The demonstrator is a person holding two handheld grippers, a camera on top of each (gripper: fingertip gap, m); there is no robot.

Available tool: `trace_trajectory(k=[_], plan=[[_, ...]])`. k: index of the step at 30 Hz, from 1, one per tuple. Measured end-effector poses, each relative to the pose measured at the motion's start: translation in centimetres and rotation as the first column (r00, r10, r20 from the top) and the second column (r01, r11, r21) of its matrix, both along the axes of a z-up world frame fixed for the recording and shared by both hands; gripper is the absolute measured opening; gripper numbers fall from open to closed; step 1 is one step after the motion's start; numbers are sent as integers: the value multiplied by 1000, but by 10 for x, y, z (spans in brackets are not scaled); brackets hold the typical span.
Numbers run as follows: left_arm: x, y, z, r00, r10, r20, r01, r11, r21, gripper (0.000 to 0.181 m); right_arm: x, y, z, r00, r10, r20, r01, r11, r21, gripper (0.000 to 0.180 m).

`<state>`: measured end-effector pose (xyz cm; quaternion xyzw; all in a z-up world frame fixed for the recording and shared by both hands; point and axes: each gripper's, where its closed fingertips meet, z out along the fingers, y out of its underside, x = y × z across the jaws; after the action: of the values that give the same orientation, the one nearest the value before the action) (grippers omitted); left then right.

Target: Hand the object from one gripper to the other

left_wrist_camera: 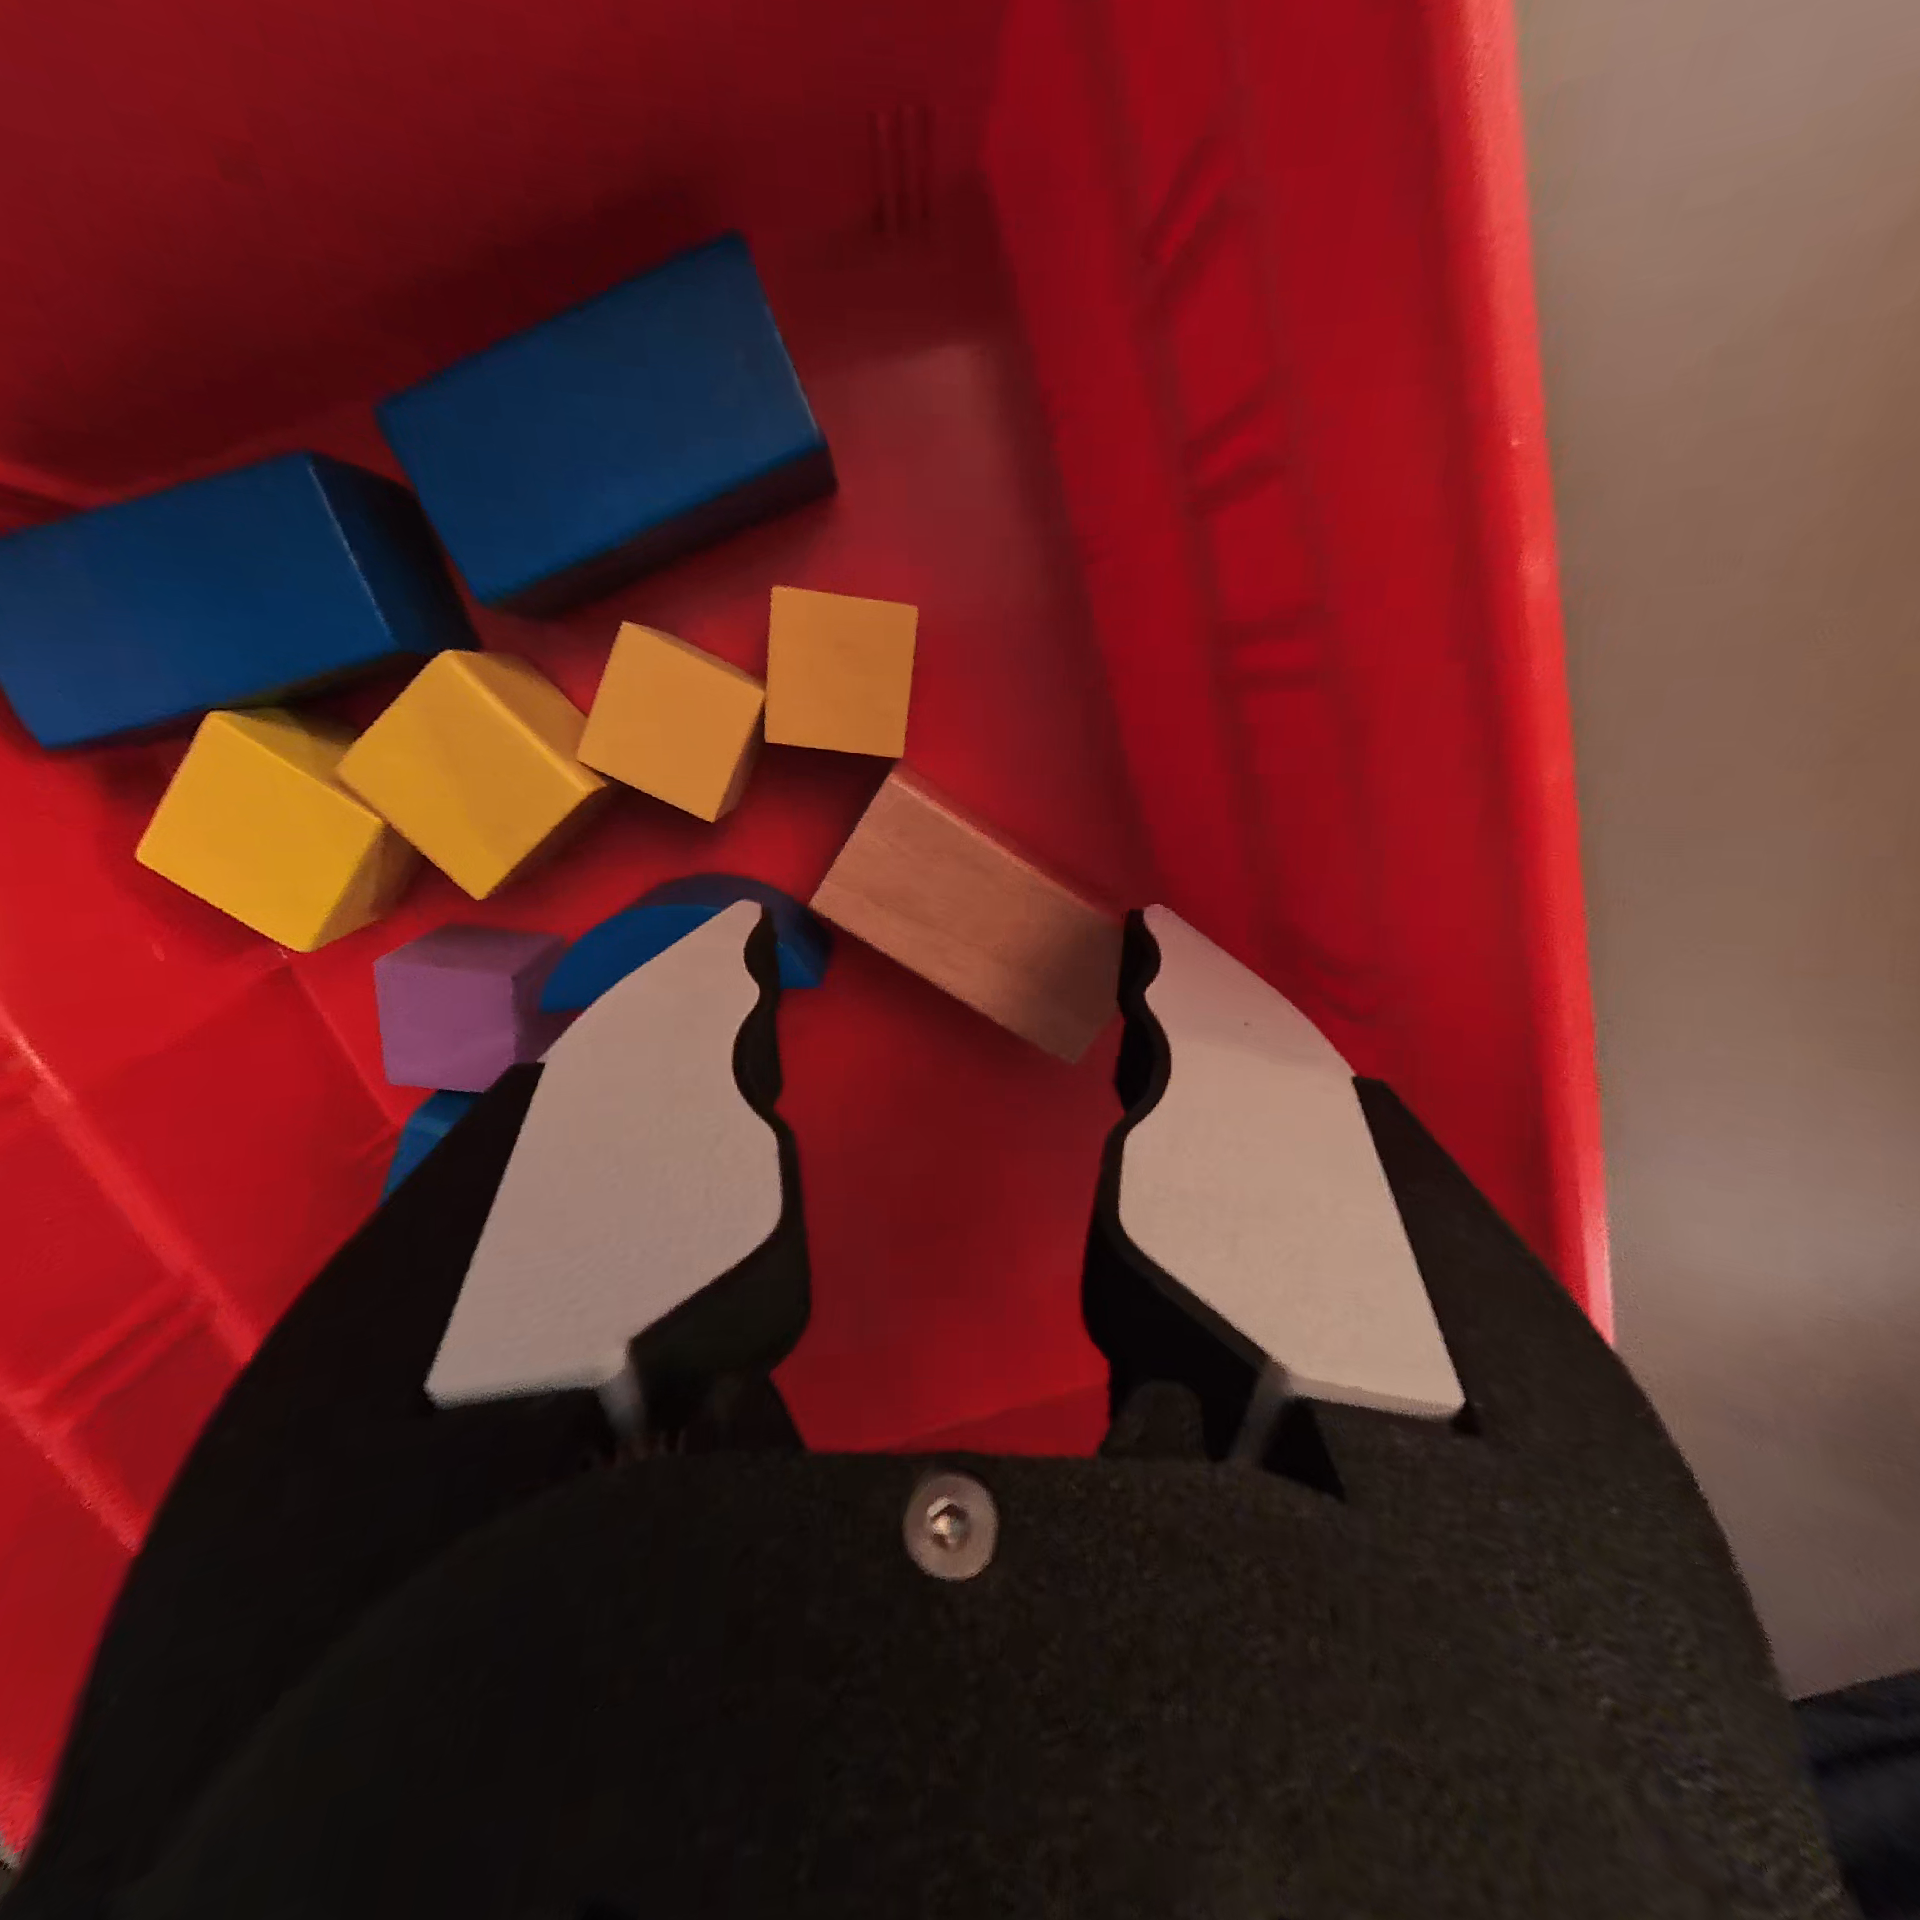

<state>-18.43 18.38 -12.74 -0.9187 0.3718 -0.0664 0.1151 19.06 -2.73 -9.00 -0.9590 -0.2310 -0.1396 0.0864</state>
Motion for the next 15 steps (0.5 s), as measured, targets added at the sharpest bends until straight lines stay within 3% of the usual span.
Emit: trace_trajectory(k=[15], plan=[[2,-10,-14,999,19,-26,-21,996,-84,62,-2,-2,-6,1000,12,12,-11,999,-36,47]])
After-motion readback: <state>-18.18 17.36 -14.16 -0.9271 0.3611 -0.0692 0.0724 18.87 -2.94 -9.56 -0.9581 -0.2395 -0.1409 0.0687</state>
